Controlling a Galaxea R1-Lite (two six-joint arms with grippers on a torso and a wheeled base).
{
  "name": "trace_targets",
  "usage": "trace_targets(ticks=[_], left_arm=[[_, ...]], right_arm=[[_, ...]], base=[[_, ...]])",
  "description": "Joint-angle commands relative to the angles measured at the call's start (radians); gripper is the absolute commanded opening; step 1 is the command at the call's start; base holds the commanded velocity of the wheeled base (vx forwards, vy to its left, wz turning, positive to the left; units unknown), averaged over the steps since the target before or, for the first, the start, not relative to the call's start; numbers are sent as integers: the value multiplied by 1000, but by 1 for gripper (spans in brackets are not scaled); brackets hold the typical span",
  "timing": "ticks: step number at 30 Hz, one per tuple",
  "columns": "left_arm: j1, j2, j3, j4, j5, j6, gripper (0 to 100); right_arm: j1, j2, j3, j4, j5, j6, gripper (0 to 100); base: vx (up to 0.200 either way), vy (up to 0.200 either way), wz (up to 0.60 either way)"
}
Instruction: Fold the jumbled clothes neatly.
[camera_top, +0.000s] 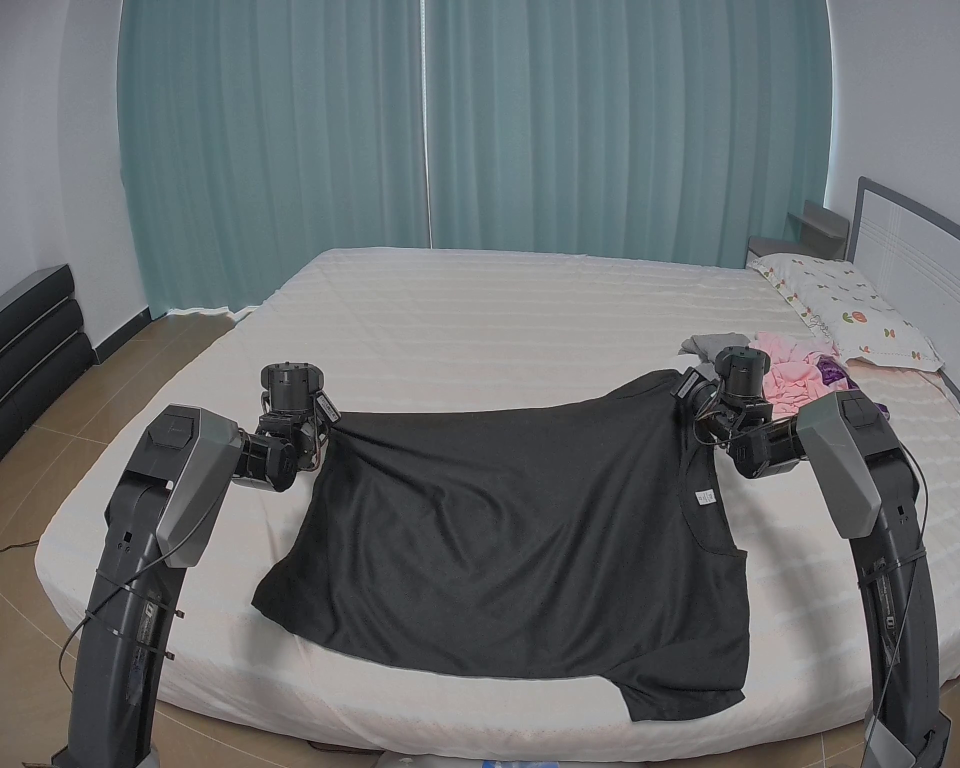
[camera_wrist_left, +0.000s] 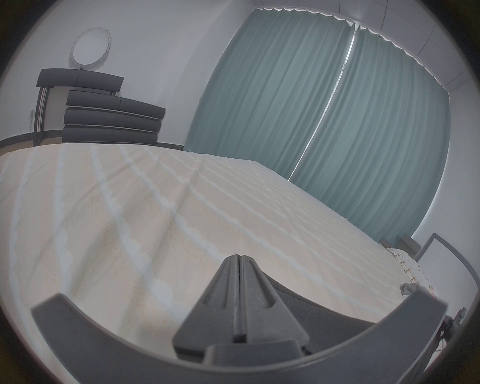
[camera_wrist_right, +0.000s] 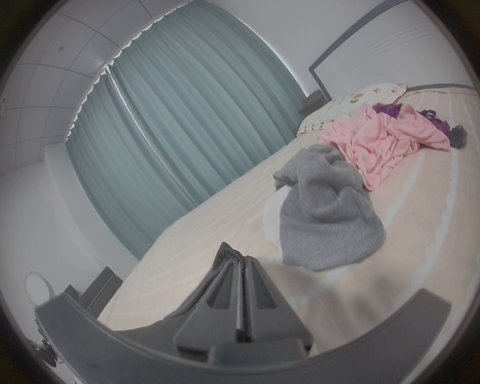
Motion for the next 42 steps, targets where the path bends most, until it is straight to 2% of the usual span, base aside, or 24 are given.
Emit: trace_targets(ticks=[1, 2, 3, 5, 10, 17, 20, 36, 37, 38, 42], left_arm=[[-2, -18, -4, -13, 0, -5, 0], [-2, -18, -4, -13, 0, -5, 0], [1, -33, -13, -25, 0, -5, 0], [1, -41, -16, -27, 0, -7, 0], [1, -56, -16, -39, 0, -17, 0], [-1, -47, -18, -50, 0, -16, 0], [-1, -46, -16, -110, 0, -11, 0], [-8, 2, -13, -28, -12, -11, 0], [-8, 2, -11, -22, -12, -13, 0], [-8, 0, -7, -21, -12, -13, 100], [-4, -29, 27, -22, -8, -13, 100]], right_arm=[[8, -11, -104, 0, -45, -3, 0], [8, -11, -104, 0, -45, -3, 0], [14, 5, -116, -1, -83, -11, 0], [19, 5, -116, -9, -92, -12, 0], [16, 2, -116, -78, -89, -46, 0], [10, 38, -116, -78, -85, -77, 0], [17, 80, -116, -69, -85, -80, 0], [19, 147, -116, -32, -121, -89, 0], [20, 149, -116, -37, -123, -89, 100], [20, 147, -116, -40, -123, -89, 100], [22, 91, -67, -54, -125, -86, 100]], base=[[0, 0, 0], [0, 0, 0], [0, 0, 0], [0, 0, 0], [0, 0, 0], [0, 0, 0], [0, 0, 0], [0, 0, 0], [0, 0, 0], [0, 0, 0], [0, 0, 0]])
